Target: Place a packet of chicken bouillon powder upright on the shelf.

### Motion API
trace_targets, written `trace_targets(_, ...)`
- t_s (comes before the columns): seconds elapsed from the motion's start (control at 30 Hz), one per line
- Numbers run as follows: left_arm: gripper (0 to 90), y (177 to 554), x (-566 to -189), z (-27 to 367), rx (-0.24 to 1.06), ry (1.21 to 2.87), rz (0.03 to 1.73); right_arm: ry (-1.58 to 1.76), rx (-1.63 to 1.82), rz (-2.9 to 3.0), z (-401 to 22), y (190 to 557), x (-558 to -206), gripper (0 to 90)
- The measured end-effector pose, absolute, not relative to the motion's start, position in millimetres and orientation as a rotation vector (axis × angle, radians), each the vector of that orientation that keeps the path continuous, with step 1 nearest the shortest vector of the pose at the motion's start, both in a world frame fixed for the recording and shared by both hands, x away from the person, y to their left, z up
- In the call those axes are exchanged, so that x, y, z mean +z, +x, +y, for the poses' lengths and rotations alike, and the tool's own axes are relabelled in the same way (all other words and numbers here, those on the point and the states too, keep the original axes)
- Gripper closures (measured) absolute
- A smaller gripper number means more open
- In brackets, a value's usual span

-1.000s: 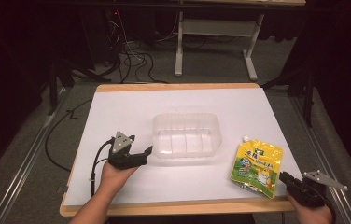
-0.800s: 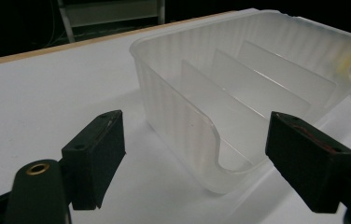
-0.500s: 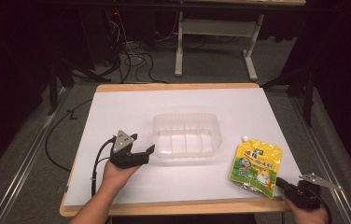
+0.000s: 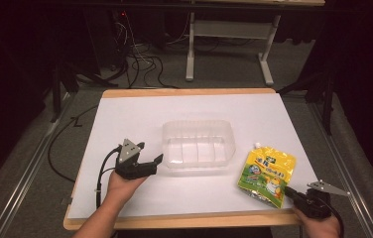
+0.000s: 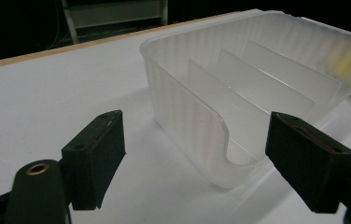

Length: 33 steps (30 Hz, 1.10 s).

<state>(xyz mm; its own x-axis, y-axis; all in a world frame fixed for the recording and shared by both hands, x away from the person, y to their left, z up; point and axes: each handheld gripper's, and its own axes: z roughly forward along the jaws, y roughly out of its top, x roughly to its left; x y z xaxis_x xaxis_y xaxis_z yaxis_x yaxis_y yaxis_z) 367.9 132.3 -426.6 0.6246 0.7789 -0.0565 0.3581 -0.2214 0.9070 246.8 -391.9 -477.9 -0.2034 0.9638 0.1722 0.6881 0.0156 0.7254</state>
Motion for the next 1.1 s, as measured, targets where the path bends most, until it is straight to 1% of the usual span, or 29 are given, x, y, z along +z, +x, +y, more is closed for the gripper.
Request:
trace_targets(0.33, 20.4, 368.1, -428.3, 135.5, 0.503, 1.831, 0.926, 1.639, 1.008, 1.99, -380.0, 252.0, -477.2, 90.0)
trace_targets(0.8, 21.3, 370.0, -429.4, 137.6, 0.491, 1.828, 0.932, 1.591, 1.014, 2.015, -374.0, 254.6, -472.8, 90.0)
trace_targets(1.1, 23.1, 367.9, -431.3, 148.2, 0.487, 1.842, 0.947, 1.545, 1.073, 1.937, -374.4, 261.8, -458.3, 77.8)
